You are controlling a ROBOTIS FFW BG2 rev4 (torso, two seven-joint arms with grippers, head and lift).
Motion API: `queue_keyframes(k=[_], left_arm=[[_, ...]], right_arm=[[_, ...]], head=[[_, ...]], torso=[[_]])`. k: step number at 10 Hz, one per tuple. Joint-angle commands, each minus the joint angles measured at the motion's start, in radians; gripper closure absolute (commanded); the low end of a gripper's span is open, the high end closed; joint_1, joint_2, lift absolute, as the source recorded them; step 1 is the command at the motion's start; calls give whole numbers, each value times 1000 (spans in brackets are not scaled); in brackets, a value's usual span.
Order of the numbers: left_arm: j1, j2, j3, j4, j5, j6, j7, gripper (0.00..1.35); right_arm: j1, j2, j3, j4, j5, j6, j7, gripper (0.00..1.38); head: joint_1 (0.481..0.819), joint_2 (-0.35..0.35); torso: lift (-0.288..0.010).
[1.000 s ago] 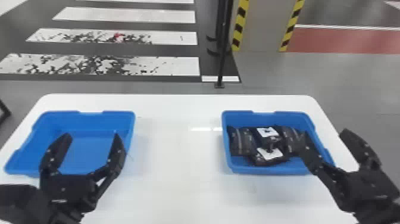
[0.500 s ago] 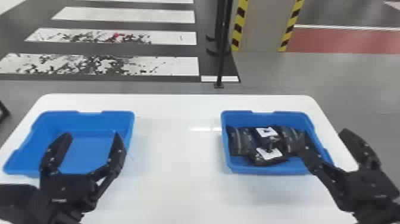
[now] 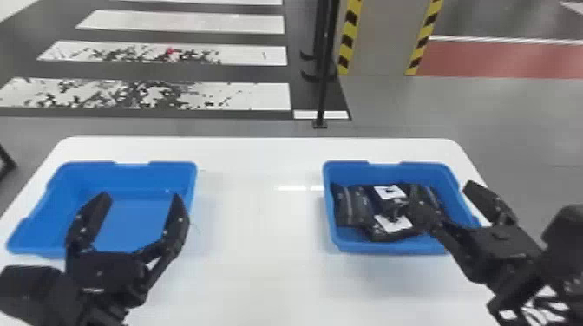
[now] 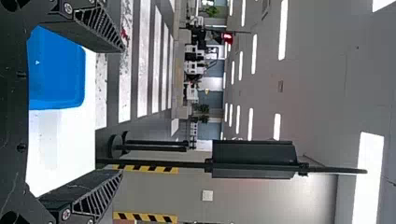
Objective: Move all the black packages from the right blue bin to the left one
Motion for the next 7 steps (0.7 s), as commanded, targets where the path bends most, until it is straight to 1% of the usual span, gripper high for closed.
queue_keyframes(k=[1, 2, 3, 4, 5, 7], left_arm=[[-2, 2, -3, 0, 0, 0, -2, 111], [0, 1, 1, 2, 4, 0, -5, 111], [0, 1, 2, 2, 4, 0, -5, 111], [0, 1, 2, 2, 4, -5, -5, 111], [-2, 1, 2, 5, 4, -7, -6, 111], [-5, 1, 1, 12, 4, -17, -6, 111]], right_arm=[[-109, -9, 4, 33, -13, 214, 10, 280], [-177, -19, 12, 82, -13, 293, 26, 286], [-234, -24, 24, 127, -11, 352, 26, 285], [-312, -28, 36, 215, -9, 420, 39, 295], [-379, -35, 54, 311, -19, 425, 62, 309], [-477, -44, 92, 443, -47, 435, 102, 309]], head=[[695, -40], [695, -36], [695, -31], [695, -27], [695, -25], [695, -13]], torso=[[-140], [-140], [-140], [-140], [-140], [-140]])
